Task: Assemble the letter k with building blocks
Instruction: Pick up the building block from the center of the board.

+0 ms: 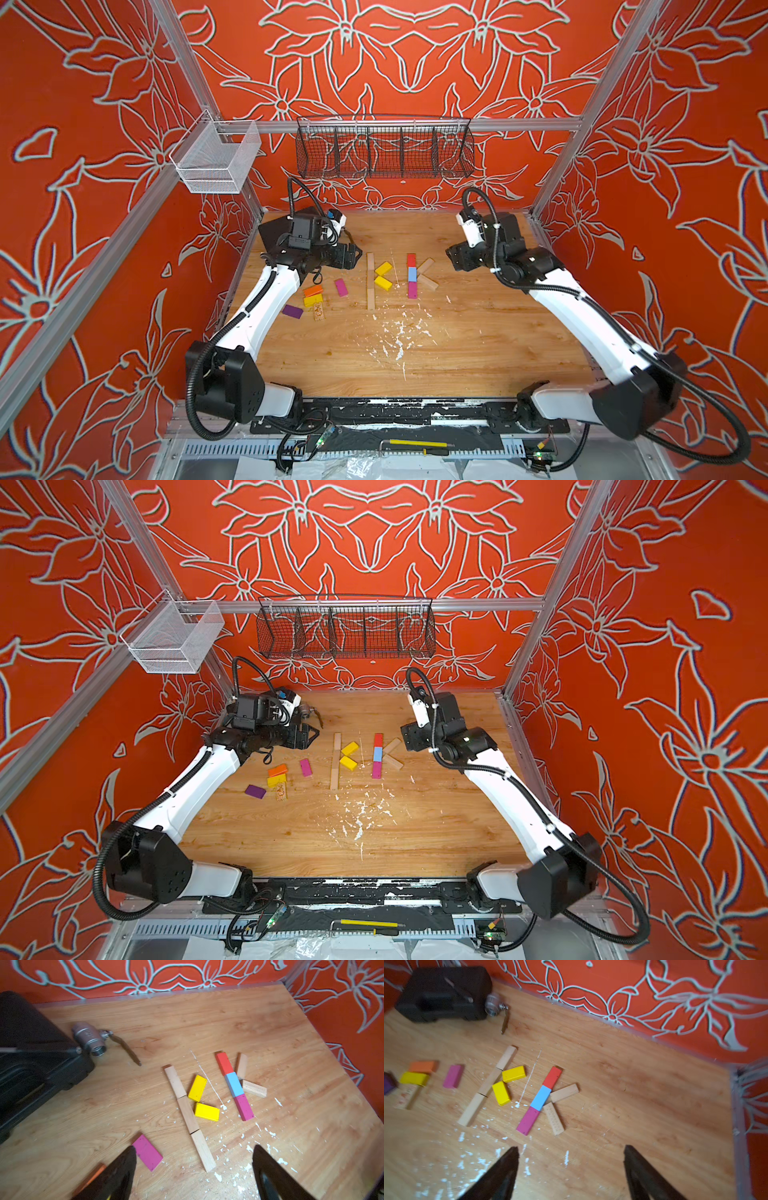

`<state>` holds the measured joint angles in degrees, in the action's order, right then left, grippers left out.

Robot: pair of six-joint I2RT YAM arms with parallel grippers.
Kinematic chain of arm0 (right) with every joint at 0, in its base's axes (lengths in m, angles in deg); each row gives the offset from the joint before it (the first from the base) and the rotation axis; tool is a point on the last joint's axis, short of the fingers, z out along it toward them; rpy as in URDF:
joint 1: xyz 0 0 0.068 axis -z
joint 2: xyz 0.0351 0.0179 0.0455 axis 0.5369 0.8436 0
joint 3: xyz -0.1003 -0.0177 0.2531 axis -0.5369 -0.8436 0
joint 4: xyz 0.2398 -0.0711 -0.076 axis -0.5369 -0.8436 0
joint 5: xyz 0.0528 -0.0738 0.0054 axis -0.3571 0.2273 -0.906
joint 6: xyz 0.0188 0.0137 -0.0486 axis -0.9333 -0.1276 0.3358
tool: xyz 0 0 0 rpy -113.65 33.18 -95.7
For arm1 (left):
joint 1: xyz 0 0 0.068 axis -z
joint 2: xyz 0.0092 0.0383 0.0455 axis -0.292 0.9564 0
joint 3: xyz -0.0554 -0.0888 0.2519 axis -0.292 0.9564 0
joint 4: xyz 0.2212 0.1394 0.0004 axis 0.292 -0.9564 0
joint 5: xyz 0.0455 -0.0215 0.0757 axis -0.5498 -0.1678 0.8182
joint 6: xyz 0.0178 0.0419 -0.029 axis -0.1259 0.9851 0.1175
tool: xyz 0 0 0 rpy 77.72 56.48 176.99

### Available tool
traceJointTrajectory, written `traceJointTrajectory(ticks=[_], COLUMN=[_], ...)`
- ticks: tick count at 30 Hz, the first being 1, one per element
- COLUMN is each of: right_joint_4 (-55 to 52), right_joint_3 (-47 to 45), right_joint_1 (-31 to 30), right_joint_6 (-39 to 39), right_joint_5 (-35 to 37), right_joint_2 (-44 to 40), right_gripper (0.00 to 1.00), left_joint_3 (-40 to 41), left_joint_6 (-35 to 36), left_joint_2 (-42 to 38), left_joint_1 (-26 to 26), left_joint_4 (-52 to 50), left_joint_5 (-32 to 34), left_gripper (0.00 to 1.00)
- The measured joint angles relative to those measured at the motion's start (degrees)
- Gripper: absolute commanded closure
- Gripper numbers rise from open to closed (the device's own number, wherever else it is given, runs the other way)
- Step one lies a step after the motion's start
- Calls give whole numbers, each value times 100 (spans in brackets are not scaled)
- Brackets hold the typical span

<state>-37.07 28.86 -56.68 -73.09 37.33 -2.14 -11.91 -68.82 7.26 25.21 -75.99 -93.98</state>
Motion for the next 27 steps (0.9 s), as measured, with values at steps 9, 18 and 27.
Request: traceJointTrajectory(ticks=[9, 18, 27], right_joint_4=[-562, -1082, -1049], right_joint_3=[-243, -310, -439], right_joint_1=[0, -334, -940], right_joint_6=[-1276, -2308, -2763], right_joint_5=[-131, -728, -979], right_joint_2=[-833, -721, -367], right_gripper=[10, 12, 13], left_joint_3=[278, 925, 1547], left_joint_6=[-1384, -2498, -2841], left_joint_2=[-184, -243, -31], left_joint_1=[0, 0, 0], left_joint_4=[-533, -1373, -1521], left_joint_5=[1147, 1759, 1858], left_gripper=[17, 32, 40])
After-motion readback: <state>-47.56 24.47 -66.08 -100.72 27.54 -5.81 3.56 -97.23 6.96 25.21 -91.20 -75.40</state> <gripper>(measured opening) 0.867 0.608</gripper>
